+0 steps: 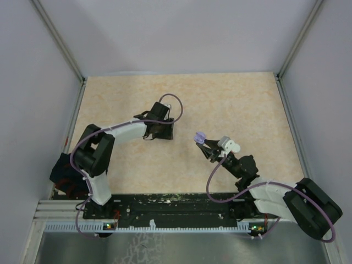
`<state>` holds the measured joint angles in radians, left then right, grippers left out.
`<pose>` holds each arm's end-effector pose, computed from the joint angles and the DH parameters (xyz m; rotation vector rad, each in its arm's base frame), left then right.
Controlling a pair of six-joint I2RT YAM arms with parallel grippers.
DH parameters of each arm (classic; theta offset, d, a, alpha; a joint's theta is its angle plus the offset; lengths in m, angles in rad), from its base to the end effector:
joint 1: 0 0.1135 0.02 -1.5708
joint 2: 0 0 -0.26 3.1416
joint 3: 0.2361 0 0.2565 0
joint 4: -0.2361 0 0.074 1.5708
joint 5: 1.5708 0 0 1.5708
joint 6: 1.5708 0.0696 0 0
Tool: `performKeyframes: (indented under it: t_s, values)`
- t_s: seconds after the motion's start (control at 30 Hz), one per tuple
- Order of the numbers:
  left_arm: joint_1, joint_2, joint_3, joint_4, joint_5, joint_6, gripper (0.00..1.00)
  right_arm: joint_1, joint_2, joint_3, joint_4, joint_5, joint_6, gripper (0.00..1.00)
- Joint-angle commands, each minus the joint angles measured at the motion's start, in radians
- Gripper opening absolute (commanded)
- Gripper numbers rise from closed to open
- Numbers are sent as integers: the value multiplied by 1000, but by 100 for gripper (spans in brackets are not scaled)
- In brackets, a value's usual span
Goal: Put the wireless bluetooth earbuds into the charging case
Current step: Pick up the earbud from the center of the board.
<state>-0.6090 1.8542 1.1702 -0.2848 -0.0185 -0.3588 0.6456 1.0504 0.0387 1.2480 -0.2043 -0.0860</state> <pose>0.3331 -0.2307 0.1337 0.3144 2.5590 -0.3513 0.1609 0.1389 0.1928 -0.6487 1.2011 0.6079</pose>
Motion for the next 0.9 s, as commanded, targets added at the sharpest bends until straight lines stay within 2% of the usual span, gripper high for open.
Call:
performKeyframes:
  t_s: [0.0, 0.17, 0.3, 0.47, 0.67, 0.87]
  values:
    - [-1, -87, 2, -24, 0, 31, 60, -1, 5, 22, 49, -9, 0, 0]
    - [-2, -145, 12, -28, -62, 170, 61, -1, 9, 23, 53, -11, 3, 0]
    - [3, -131, 32, -50, -57, 276, 63, -1, 12, 24, 52, -16, 5, 0]
    - [23, -50, 93, -72, 55, 273, 64, -1, 15, 23, 56, -16, 5, 0]
    - [34, 51, 174, -151, 49, 262, 65, 0, 5, 23, 51, -13, 2, 0]
    - [45, 74, 184, -194, 31, 248, 68, 0, 3, 23, 46, -14, 3, 0]
